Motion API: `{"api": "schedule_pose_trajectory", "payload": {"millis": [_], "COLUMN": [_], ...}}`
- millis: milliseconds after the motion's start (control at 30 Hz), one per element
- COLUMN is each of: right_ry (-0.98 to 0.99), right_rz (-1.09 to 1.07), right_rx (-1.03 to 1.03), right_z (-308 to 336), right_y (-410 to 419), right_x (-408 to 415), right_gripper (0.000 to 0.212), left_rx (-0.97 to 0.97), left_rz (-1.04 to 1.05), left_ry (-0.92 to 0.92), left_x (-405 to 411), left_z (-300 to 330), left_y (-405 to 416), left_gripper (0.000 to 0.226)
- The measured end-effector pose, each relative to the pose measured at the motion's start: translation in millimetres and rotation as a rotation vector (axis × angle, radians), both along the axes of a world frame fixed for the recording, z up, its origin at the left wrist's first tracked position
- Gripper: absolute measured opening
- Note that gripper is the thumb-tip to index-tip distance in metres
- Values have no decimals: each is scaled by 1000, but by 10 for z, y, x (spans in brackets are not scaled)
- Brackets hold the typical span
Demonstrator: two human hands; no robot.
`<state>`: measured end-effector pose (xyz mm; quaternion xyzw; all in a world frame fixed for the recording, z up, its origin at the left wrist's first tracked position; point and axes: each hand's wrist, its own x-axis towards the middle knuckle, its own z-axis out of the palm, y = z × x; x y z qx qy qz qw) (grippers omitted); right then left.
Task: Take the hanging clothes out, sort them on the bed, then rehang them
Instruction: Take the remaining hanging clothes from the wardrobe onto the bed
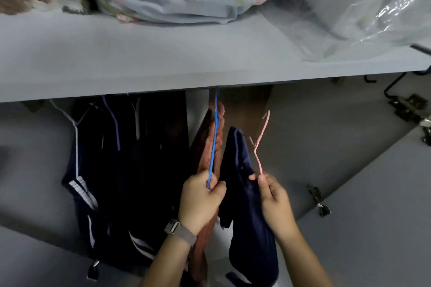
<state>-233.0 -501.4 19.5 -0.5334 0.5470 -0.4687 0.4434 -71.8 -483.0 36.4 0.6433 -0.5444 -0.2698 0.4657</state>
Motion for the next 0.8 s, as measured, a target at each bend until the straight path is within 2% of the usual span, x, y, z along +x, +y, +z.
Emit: {"api": "schedule_pose_trajectory", "payload": {"millis": [67,167,367,500,667,733,800], "right_ry": [-143,-248,-365,-442,-521,-542,-493], "right_rz": [-12,13,16,-1,-33,-32,-25], "right_rx": [74,139,110,85,98,106,119], "right_z": [-11,-31,-32,18,71,84,76], "right_y": [103,290,613,814,1117,1277,1473], "right_x": [-21,-73,-216,-442,-802,-976,-1148], "right_gripper": [27,25,22,38,25,21,20], "left_rx": [-3,-27,-30,-14,-7,43,141], "left_rz": [-49,-128,-301,-342,-427,-522,-665], "left_ry": [12,-20,-134,-189,-271,-243,-125], "left_x": [-109,-252,-585,-862,-1255,-1436,-1557], "left_z": [-83,-162,-267,-322,-284,-241,-201], "left_y": [88,218,482,691,989,1139,1290], "left_gripper": [50,43,33,17,13,12,14]}}
